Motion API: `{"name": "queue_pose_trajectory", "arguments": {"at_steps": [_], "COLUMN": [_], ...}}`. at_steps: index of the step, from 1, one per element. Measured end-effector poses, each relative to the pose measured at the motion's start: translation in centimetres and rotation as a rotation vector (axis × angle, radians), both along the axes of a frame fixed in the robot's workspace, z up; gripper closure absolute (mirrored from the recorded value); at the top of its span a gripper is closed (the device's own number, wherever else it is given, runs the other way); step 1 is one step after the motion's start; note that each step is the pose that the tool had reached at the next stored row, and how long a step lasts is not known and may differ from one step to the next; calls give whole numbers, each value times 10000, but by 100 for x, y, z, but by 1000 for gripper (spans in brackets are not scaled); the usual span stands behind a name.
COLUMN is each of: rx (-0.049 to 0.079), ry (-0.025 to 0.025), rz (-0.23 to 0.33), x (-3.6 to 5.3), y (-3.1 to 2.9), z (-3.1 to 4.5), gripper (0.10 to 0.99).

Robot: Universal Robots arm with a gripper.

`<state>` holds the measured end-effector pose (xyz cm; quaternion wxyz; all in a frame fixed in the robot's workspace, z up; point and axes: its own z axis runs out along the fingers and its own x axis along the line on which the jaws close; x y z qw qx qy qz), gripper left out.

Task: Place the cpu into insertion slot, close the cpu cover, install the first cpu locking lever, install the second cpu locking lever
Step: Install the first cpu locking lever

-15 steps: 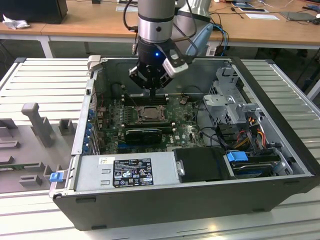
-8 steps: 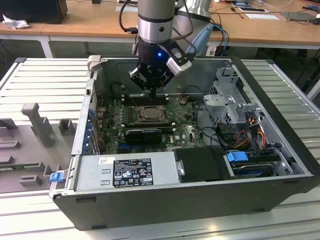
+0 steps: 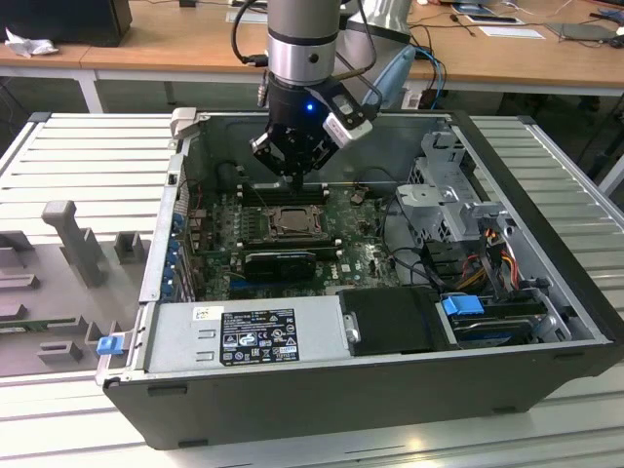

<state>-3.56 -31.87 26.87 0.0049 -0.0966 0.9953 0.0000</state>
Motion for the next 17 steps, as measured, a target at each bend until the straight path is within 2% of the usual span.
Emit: {"name": "queue_pose_trajectory", "arguments": {"at_steps": [4,7,9,15,17], "rx": [-1,-1,0,42,65], "ry": [1,0,-1,3,4], "rz": [-777,-1198,-1291,-1296,-1295], "x": [0,0,-32,-358,-432], "y": [0,0,0,0,0], "z": [-7,-12,-15,-35,-38], "gripper": [980,980,980,980,980]}}
